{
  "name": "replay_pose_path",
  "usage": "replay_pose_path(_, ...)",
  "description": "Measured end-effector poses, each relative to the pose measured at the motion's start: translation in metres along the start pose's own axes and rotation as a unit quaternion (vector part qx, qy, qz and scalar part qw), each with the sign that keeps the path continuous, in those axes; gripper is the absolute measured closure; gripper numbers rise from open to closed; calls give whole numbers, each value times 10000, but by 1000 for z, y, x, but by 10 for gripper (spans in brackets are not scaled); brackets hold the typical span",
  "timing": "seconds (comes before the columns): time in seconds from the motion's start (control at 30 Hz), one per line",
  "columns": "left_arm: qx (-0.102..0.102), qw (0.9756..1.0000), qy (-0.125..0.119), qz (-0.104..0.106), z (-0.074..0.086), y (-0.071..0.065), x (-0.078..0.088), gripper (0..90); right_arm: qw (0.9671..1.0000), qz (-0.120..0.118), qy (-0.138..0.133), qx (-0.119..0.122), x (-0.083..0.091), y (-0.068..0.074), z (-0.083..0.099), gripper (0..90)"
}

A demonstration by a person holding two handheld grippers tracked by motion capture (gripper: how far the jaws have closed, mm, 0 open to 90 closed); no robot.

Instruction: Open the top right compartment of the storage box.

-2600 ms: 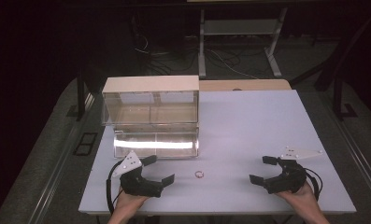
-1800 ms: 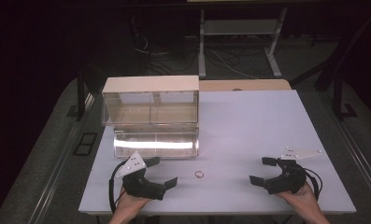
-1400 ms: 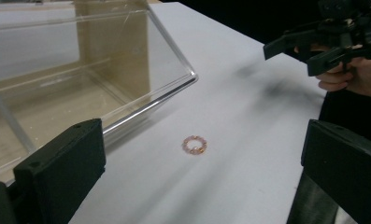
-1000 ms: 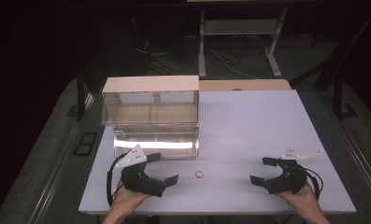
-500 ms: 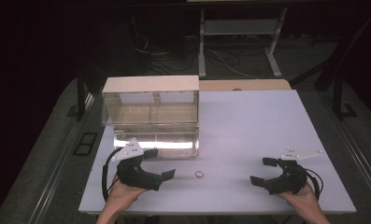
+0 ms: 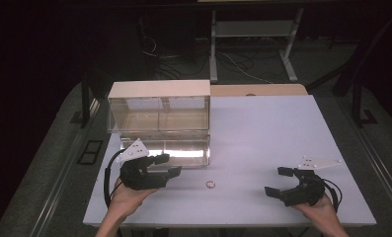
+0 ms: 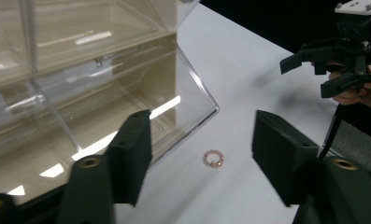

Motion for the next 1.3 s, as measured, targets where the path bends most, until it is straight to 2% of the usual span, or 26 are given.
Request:
replay_pose_path(0.2, -66, 9999, 131, -55, -7, 4, -1, 589, 10000, 6, -9, -31, 1, -1, 0, 3)
replay_pose_path(0.4, -6, 9998, 175, -16, -12, 6, -3, 736, 10000, -6, -14, -22, 2, -2, 0, 2)
replay_pose_path(0.57, 6, 9998, 186, -109, -18, 8, -4, 877, 10000, -37, 31, -22, 1, -1, 1, 2)
replay_pose_path(0.8, -66, 9997, 230, -90, -30, 7, -7, 889, 10000, -38, 33, -28, 1, -2, 1, 2)
replay_pose_path(1.1, -52, 9997, 244, -50, -42, 10, -11, 890, 9999, -47, 37, -89, 1, -2, 1, 2)
replay_pose_path(1.17, -68, 9996, 262, -28, -45, 11, -11, 890, 9999, -71, 93, -2, 1, -3, 3, 2)
replay_pose_path(1.3, -63, 9995, 307, 33, -50, 13, -12, 891, 9999, -81, 108, -24, 0, -4, 3, 2)
Point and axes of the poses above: each handheld gripper's, and its own axes: x roughly backward along the jaws, z roughly out of its underside, y roughly to its left, the point moved 6 cm from there along -x, roughly forward along the jaws, and after that the axes turned 9 degrees about -y, right-handed, at the moved point
